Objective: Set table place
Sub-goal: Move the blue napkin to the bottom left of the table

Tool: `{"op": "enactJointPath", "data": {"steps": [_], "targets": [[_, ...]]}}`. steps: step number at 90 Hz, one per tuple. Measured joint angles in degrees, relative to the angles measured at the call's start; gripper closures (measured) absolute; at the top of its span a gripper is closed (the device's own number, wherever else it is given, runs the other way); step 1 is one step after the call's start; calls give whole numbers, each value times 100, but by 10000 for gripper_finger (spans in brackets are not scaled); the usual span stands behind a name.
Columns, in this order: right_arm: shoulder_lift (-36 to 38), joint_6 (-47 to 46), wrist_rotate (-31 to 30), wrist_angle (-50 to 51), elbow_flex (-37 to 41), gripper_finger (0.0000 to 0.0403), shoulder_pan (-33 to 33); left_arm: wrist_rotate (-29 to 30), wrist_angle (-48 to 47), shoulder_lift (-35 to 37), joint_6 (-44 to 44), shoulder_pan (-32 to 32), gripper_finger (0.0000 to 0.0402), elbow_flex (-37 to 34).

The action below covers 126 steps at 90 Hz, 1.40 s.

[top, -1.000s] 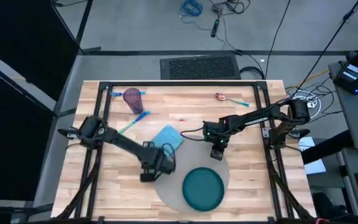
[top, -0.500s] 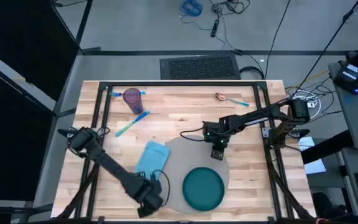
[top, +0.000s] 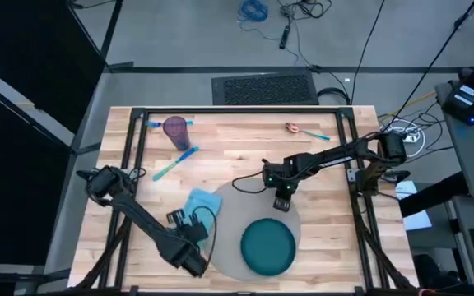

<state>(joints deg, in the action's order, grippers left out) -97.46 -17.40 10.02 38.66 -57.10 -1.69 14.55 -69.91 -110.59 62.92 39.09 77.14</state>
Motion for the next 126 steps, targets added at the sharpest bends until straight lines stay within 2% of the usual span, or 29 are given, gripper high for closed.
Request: {"op": "enactJointPath", "data": {"steps": [14, 31, 37, 50, 59, 68, 85, 99, 126], "targets": [[8, 355, -578, 978, -759, 403, 0, -7, -167, 487, 772, 1, 401, -474], [21, 835, -541, 671, -1393, 403, -30, -125, 1103, 1406, 1814, 370, 401, -1213], [29, 948, -146, 199, -1462, 403, -117, -250, 1336, 1633, 2146, 554, 401, -1419], [-76, 910, 1268, -923, -1463, 403, -371, -328, 1843, 1847, 2819, 928, 401, -1810], [-270, 804, 1820, -1523, -1463, 403, -400, -324, 2655, 1845, 2824, 1054, 401, -2060], [-582, 669, 2183, -2021, -1463, 403, -394, -306, 2945, 1742, 2825, 1049, 401, -2261], [-1161, 623, 2159, -2351, -1623, 403, -289, -265, 2952, 1638, 2809, 1040, 401, -2339], [-1599, 625, 2204, -2234, -1923, 403, -108, -269, 3262, 1451, 2817, 1045, 401, -2339], [-1516, 764, 2162, -1718, -2024, 403, -9, -393, 4382, 966, 2824, 1078, 401, -2315]]}}
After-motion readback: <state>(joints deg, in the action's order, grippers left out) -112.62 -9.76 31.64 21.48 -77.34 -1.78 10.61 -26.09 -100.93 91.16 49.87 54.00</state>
